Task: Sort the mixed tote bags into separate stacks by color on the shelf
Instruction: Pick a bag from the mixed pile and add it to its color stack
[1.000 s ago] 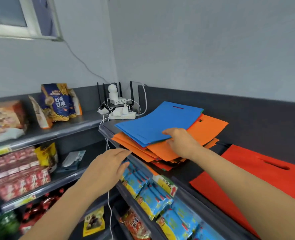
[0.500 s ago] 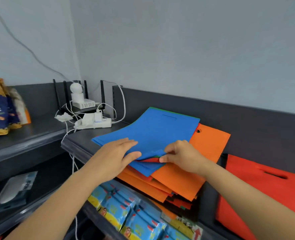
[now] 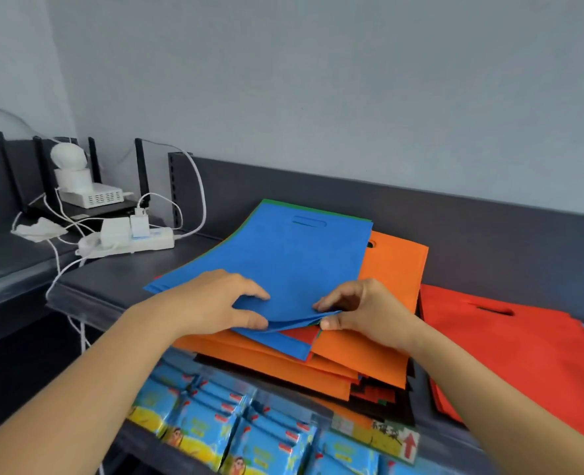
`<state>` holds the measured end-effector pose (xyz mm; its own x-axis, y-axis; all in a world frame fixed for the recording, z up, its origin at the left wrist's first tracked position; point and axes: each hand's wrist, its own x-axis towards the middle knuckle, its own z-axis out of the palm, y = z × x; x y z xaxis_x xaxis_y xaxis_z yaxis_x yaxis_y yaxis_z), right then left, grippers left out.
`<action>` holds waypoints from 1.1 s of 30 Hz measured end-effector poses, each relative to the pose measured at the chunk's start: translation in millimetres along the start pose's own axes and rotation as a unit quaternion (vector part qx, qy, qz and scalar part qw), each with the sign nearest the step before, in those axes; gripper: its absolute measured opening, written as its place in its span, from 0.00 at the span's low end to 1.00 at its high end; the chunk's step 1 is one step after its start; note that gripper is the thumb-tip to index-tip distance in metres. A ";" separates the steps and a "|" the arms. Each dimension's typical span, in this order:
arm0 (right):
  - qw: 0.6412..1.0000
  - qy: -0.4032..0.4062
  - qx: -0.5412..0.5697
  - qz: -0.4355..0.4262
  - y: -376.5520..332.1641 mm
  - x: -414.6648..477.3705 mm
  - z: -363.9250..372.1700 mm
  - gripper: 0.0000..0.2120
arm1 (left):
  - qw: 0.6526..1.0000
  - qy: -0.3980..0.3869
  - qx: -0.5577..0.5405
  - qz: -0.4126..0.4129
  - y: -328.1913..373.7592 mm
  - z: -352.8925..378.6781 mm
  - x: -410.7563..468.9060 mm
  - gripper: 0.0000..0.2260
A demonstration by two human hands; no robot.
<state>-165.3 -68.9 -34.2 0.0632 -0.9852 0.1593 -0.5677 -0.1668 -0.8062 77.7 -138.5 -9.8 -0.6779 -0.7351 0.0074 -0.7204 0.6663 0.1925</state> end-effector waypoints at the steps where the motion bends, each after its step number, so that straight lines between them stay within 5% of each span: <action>1: 1.000 0.005 -0.006 0.001 -0.5 -1.4 0.6 0.11 | 1.000 0.010 0.000 0.004 -0.7 1.2 0.2 0.20; 6: 0.991 0.066 -0.113 -0.040 -12.1 -12.6 0.0 0.35 | 0.985 0.162 0.062 0.012 -0.5 13.4 6.3 0.13; 10: 0.960 0.123 -0.220 -0.126 -24.6 -28.5 1.8 0.49 | 0.974 0.223 -0.036 -0.021 -9.9 14.2 9.6 0.17; 12: 0.934 0.130 -0.281 -0.175 -28.4 -33.9 5.2 0.44 | 0.973 0.222 -0.060 -0.027 -13.4 11.6 9.7 0.17; 17: 0.871 0.137 -0.368 -0.295 -29.3 -35.4 18.7 0.11 | 0.982 0.184 -0.033 0.006 -13.4 5.7 -1.5 0.17; 21: 0.897 0.189 -0.281 -0.283 -34.2 -32.1 21.8 0.07 | 0.981 0.184 -0.046 0.037 -17.0 4.7 -10.7 0.17; 24: 0.937 0.225 -0.175 -0.202 -39.9 -28.6 19.1 0.01 | 0.981 0.179 -0.045 0.056 -17.1 5.4 -13.3 0.17; 26: 0.950 0.251 -0.108 -0.150 -43.8 -25.1 18.8 0.05 | 0.985 0.155 -0.059 0.053 -14.1 4.8 -17.0 0.20; 30: 0.943 0.305 -0.084 -0.105 -51.6 -17.2 19.8 0.08 | 0.987 0.137 -0.024 0.075 -12.0 7.9 -17.7 0.24; 33: 0.940 0.321 -0.090 -0.065 -54.4 -20.4 18.7 0.09 | 0.978 0.199 0.000 0.058 -14.8 11.5 -12.7 0.13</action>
<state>-120.4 -40.5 -4.3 -0.3343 -0.7196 0.6086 -0.7230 -0.2184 -0.6554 95.3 -137.6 -24.0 -0.6440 -0.6452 0.4111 -0.6420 0.7480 0.1683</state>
